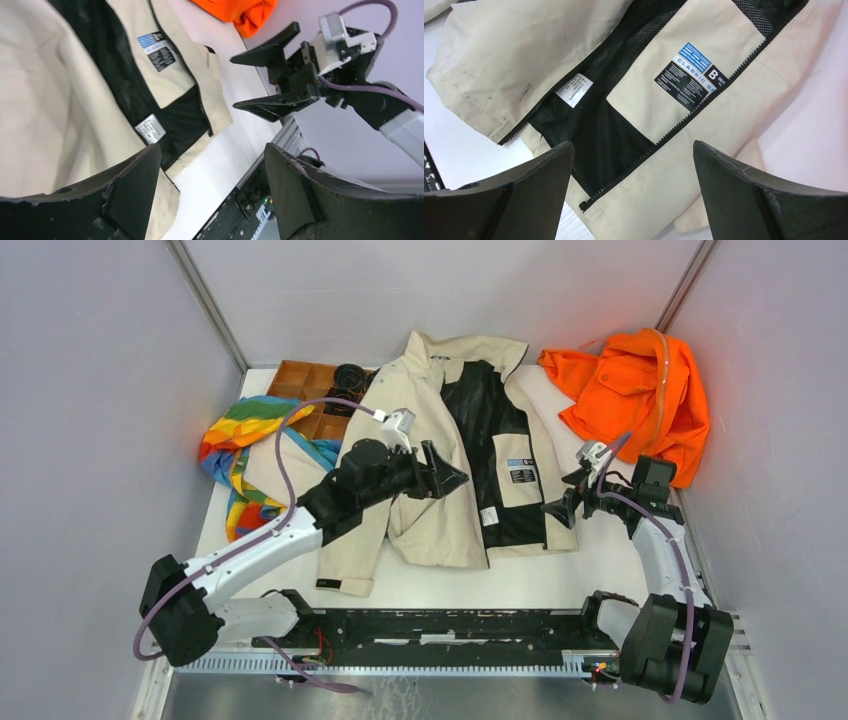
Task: Zip up the jacket
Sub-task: Adjust the jacket at the center of the board.
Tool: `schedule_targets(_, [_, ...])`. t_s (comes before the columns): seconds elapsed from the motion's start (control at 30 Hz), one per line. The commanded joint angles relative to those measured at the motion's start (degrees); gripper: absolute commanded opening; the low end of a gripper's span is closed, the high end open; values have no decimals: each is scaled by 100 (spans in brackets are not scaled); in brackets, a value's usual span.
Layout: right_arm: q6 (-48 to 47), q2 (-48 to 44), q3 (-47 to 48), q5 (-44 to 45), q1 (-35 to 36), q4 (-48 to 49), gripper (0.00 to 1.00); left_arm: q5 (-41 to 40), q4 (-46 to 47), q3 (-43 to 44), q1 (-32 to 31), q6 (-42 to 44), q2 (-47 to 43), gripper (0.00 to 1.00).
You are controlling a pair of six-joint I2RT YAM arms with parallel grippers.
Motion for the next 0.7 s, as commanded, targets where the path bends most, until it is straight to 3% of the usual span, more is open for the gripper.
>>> schedule_targets(0.0, [442,42,69,105,-13,485,94,-862,1083,-606,154,-424,-645,82])
schedule_targets(0.37, [1460,-98,590,838,39,822,87,-1644,980,-1232,309,194,-1908,98])
schedule_targets(0.53, [1652,616,1406,1913,316,756,72,-1557,1160,-1331,319,-42,-1852,98])
schedule_targets(0.67, [1629,1376,2211,2372,628,511,70,-1535,1330,-1364,319,-262,-1694,97])
